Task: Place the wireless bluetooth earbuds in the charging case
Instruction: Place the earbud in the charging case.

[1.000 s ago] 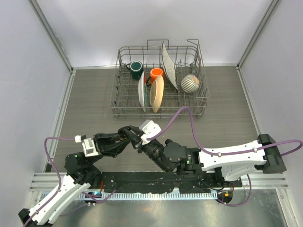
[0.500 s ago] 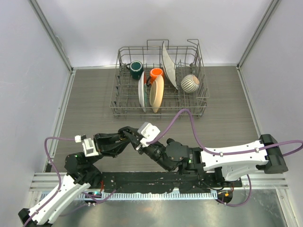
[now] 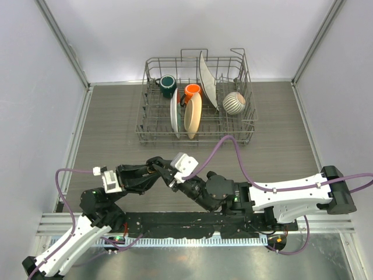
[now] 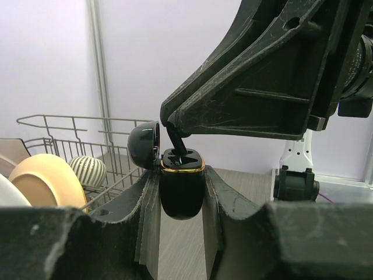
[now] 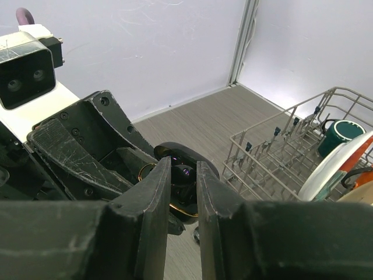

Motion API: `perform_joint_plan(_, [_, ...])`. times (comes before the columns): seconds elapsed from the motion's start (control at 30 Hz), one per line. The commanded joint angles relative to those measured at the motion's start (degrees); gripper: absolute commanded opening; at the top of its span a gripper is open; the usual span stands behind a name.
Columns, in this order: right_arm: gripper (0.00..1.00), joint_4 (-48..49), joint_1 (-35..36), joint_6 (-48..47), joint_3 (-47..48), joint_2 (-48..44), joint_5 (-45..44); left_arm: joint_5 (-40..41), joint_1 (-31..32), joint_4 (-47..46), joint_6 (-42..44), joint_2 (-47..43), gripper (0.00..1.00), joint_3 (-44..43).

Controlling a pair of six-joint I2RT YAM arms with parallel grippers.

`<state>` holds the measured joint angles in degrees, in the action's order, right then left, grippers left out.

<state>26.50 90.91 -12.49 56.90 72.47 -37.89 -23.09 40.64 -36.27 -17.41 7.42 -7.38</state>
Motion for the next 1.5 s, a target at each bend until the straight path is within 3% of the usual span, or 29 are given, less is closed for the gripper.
perform_joint_plan(0.0, [0.01, 0.39, 0.49, -1.21, -0.48, -1.01, -3.59, 1.04, -0.04, -5.48, 0.01, -0.13, 0.0, -2.38])
perform_joint_plan(0.57, [0.01, 1.54, 0.14, -4.74, 0.49, -0.57, -5.88, -0.81, -0.04, -5.65, -0.34, -0.56, 0.0, -2.38])
perform_joint_plan(1.47, [0.01, -7.96, 0.14, -6.93, 0.57, -2.86, 1.15, 3.76, -0.04, -5.83, 0.89, -1.44, 0.0, -2.29])
